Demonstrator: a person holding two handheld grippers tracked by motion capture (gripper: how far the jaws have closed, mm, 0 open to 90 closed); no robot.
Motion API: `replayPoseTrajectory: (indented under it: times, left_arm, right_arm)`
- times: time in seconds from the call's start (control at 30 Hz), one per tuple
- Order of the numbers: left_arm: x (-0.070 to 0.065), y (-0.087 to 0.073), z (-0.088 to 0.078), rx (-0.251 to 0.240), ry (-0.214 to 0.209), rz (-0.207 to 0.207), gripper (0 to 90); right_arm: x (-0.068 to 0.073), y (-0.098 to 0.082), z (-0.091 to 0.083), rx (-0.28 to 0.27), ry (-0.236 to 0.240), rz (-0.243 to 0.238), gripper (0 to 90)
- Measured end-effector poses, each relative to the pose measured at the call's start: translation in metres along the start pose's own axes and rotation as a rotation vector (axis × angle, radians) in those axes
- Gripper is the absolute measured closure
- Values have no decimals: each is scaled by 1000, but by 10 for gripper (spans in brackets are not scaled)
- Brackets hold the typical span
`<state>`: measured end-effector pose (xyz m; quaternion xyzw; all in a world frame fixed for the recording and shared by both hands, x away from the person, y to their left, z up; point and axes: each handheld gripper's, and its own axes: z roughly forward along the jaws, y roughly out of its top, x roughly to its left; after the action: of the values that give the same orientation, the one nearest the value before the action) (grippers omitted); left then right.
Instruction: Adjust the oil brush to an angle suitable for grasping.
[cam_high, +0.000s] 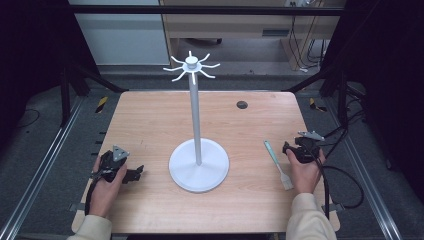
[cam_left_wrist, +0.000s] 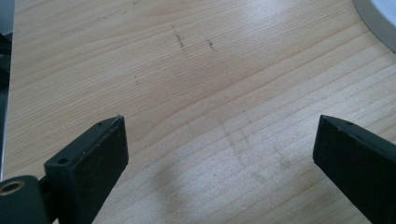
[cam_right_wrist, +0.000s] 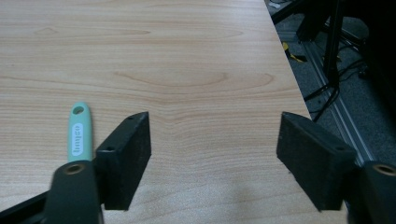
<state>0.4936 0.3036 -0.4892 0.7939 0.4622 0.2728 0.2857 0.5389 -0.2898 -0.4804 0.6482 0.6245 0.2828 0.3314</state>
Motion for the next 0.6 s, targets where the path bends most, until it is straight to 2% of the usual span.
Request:
replayPoseTrajectory:
  times: [0.07,0.1,0.13,0.17,0.2,0.23,0.27,0.3,0.33,0.43,0.47,0.57,0.6]
  left_arm:
    - [0,0,0,-3,-1,0,28]
    - [0,0,0,-3,-1,0,28]
    - [0,0,0,-3,-1,0,28]
    - [0,0,0,-1,-1,1,28]
    - [-1,0,0,0,-2,2,28]
    - [-1,0,0,1,-2,3,28]
    - [-1,0,0,0,-2,3,28]
    - [-1,0,0,-2,-2,3,28]
    - [-1,0,0,-4,-2,3,28]
    - [0,0,-1,-6,0,0,28]
    - [0,0,0,-2,1,1,28]
    - [0,0,0,1,1,3,29]
    - [-1,1,0,-2,1,4,28]
  right_arm:
    - [1,-1,1,11,-8,-17,380]
    - [1,-1,1,11,-8,-17,380]
    - [2,-2,1,24,4,-32,453]
    - [2,-2,1,24,4,-32,453]
    - [3,-2,1,26,10,-35,497]
    - [4,-2,1,26,21,-48,541]
    - [7,-3,0,27,42,-54,628]
    - [9,-3,-1,30,61,-63,667]
    - [9,-3,-1,30,61,-63,667]
    - [14,-6,0,58,112,-107,773]
    - [15,-6,0,58,122,-108,792]
    - [17,-7,-1,59,135,-112,823]
    - [18,-7,0,70,145,-130,853]
